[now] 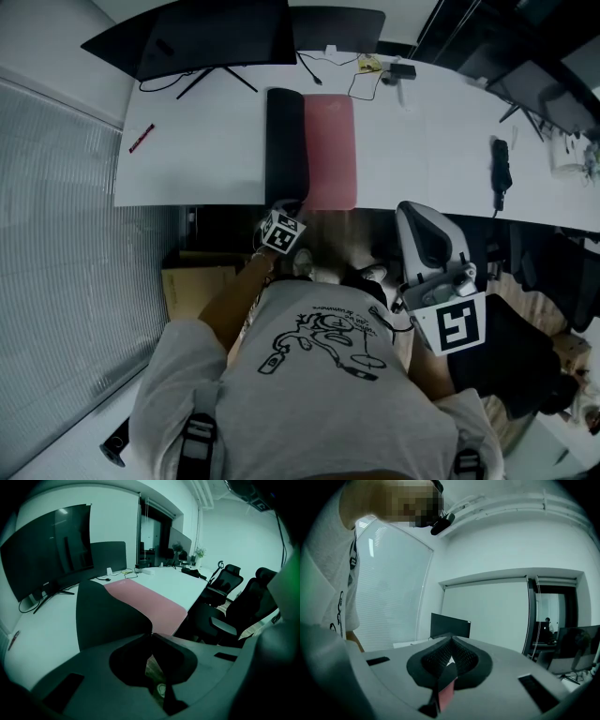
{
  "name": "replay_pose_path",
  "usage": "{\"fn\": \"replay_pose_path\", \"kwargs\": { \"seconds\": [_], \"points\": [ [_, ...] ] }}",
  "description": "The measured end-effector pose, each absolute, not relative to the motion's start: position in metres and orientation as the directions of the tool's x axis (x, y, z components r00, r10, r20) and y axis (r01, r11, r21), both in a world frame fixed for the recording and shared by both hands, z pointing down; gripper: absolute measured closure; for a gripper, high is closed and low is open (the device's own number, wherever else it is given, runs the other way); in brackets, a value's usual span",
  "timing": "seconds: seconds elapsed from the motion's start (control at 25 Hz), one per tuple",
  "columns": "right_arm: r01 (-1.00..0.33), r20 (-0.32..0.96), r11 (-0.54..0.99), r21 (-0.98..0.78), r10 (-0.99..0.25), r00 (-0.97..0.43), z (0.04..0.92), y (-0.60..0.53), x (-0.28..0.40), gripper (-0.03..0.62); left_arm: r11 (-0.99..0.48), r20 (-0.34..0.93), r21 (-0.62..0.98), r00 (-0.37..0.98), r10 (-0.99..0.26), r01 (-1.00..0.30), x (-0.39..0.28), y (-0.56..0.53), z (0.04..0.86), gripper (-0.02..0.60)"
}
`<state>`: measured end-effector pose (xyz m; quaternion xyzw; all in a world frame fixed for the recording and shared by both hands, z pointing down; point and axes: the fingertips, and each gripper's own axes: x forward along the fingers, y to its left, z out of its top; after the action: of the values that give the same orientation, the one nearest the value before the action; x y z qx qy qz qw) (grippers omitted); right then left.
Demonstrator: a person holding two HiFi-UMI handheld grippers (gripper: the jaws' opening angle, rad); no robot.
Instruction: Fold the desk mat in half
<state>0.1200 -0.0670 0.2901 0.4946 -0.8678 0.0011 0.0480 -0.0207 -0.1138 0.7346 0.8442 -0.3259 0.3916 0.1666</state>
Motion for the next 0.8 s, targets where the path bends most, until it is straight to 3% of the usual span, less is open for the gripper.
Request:
{"fn": "replay_pose_path", "kwargs": {
  "seconds": [0.8],
  "points": [
    [-0.862,0.082,0.506,0.035,-0.861,-0.502,0.292,-0.057,0.146,0.586,-0.722,0.769,0.026,0.475,-0.427,-0.691,0.003,-0.110,0.734,0.549]
  ]
}}
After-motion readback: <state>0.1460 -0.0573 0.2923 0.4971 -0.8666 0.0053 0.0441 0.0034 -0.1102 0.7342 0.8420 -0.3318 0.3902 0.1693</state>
